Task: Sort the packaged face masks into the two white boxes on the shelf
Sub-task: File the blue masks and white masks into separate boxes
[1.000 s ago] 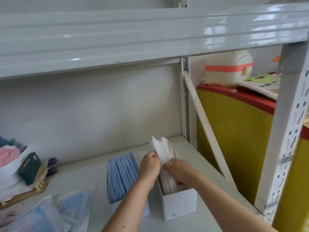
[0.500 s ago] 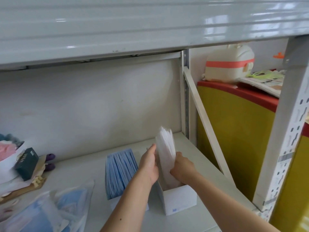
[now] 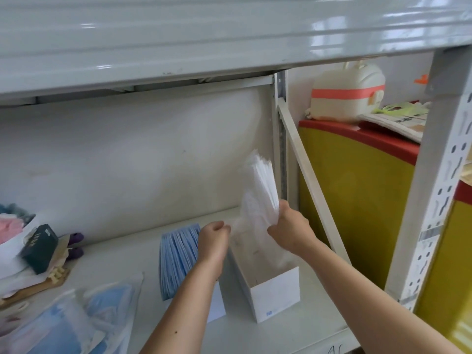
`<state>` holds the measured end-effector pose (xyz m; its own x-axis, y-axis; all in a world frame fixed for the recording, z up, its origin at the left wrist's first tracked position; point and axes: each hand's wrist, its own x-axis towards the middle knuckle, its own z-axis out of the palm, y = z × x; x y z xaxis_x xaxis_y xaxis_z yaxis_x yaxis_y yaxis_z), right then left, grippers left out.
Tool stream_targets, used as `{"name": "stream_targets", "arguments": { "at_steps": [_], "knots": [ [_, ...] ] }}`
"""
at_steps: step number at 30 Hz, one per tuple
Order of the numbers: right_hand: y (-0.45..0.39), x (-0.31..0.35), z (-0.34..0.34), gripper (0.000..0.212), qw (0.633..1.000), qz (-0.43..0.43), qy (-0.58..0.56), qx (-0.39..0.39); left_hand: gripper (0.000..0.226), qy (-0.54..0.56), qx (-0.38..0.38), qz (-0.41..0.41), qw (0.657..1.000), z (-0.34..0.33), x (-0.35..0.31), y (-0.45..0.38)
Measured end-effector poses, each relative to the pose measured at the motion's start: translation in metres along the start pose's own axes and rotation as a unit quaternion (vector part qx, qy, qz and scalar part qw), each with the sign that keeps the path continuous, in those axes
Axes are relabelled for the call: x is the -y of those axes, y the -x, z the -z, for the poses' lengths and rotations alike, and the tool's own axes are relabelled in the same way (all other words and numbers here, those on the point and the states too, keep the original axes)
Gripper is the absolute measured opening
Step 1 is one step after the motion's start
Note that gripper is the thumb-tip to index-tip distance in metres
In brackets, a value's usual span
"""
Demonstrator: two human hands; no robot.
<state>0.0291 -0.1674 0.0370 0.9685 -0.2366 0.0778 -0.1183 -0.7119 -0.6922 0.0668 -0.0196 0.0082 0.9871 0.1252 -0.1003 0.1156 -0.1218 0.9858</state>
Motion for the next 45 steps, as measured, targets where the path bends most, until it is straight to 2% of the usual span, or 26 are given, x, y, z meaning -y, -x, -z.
{"name": "stream_targets", "arguments": {
  "at_steps": [2,3,5,8,11,13,15,20,23,25,28,31,33,36,38,41,45],
  "knots": [
    [0.000,0.003,0.003,0.055,1.000,0.010,0.022,0.019,0.037,-0.059,0.008,-0.015,0.998,-0.002,0.005,0.003],
    [0.001,0.006,0.004,0.055,0.999,0.017,0.029,0.029,0.033,-0.062,0.010,-0.021,0.998,-0.003,0.007,0.004],
    [0.000,0.011,0.006,0.053,0.998,0.027,0.033,0.045,0.018,-0.050,0.016,-0.034,0.998,-0.008,0.005,0.008],
    [-0.002,0.013,0.009,0.050,0.998,0.031,0.013,0.049,0.027,-0.020,0.023,-0.059,0.998,-0.015,0.001,0.007],
    [-0.001,0.011,0.014,0.042,0.992,0.037,-0.113,0.039,0.051,0.077,0.048,-0.018,0.996,-0.018,-0.006,0.004],
    [0.001,0.006,0.016,0.038,0.969,0.055,-0.235,0.047,0.053,0.170,0.076,0.054,0.981,-0.017,-0.013,0.002],
    [0.004,0.000,0.016,0.042,0.943,0.061,-0.321,0.059,0.051,0.210,0.115,0.085,0.967,-0.014,-0.019,0.003],
    [0.002,-0.019,0.010,0.049,0.911,0.058,-0.396,0.098,0.031,0.198,0.168,0.042,0.965,-0.016,-0.016,-0.002],
    [0.000,-0.030,0.008,0.049,0.894,0.066,-0.425,0.129,0.049,0.210,0.174,-0.008,0.962,-0.017,-0.014,-0.006],
    [-0.001,-0.034,0.009,0.046,0.874,0.077,-0.446,0.177,0.060,0.197,0.195,-0.048,0.959,-0.015,-0.015,-0.005],
    [-0.001,-0.040,0.010,0.042,0.880,0.062,-0.419,0.216,0.061,0.131,0.226,-0.091,0.961,-0.016,-0.019,-0.005],
    [-0.006,-0.046,0.008,0.050,0.894,0.034,-0.405,0.190,0.052,0.104,0.248,-0.103,0.958,-0.019,-0.019,-0.006],
    [-0.008,-0.049,0.008,0.058,0.892,0.029,-0.412,0.182,0.057,0.100,0.248,-0.111,0.957,-0.022,-0.017,-0.008],
    [-0.009,-0.049,0.010,0.059,0.860,0.038,-0.469,0.197,0.051,0.123,0.213,-0.133,0.960,-0.026,-0.011,-0.009],
    [-0.011,-0.048,0.009,0.061,0.851,0.044,-0.498,0.161,0.049,0.138,0.199,-0.141,0.960,-0.027,-0.006,-0.009],
    [-0.011,-0.042,0.010,0.042,0.866,0.057,-0.494,0.057,0.048,0.137,0.185,-0.157,0.960,-0.028,0.000,-0.009],
    [-0.013,-0.036,0.014,0.041,0.869,0.092,-0.482,0.059,0.057,0.099,0.190,-0.196,0.957,-0.024,-0.009,-0.011]
  ]
}}
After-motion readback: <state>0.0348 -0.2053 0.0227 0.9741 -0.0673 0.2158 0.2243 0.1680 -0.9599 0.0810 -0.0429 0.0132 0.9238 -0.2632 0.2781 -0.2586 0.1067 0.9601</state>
